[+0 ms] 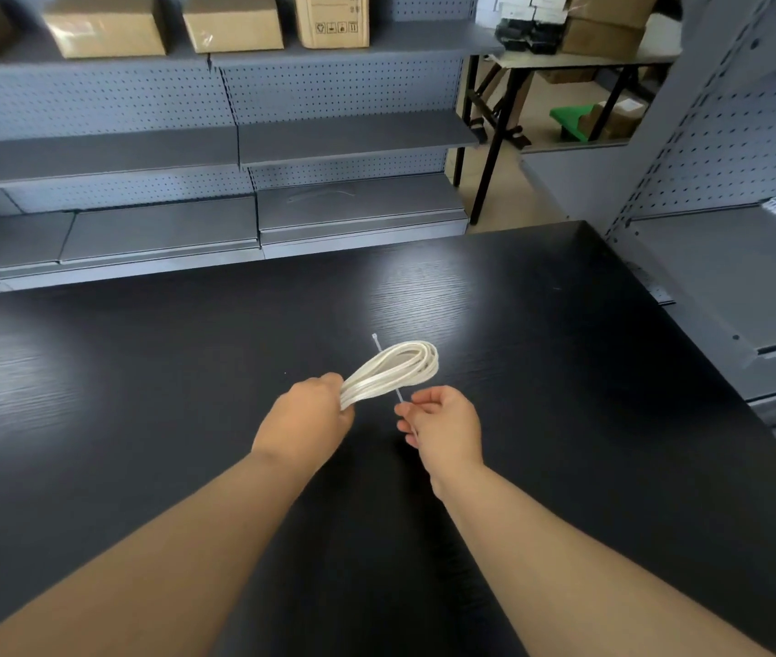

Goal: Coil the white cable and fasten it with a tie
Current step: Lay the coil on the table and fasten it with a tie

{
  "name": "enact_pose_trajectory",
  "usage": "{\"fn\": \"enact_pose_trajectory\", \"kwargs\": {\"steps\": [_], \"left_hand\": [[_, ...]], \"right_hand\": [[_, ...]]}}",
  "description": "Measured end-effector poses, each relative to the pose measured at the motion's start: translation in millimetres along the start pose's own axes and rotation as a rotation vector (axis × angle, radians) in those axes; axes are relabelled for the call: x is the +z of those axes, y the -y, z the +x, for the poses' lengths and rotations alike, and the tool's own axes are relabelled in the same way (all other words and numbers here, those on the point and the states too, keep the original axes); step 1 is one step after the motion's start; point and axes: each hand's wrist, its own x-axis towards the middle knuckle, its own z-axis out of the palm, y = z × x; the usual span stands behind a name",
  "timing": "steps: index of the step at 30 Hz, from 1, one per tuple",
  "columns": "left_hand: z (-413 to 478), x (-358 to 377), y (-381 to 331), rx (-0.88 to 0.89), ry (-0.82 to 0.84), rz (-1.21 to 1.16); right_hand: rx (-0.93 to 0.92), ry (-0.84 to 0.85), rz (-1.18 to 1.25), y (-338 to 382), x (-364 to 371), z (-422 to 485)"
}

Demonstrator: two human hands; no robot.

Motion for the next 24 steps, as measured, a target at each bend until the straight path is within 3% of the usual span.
{"fn": "enact_pose_trajectory", "kwargs": {"steps": [24], "left_hand": [[29.7,35.8,7.6,0.052,0.157,0.100]], "right_hand": [[-0.063,-0.044,-0.216,-23.0,23.2,6.5]]}}
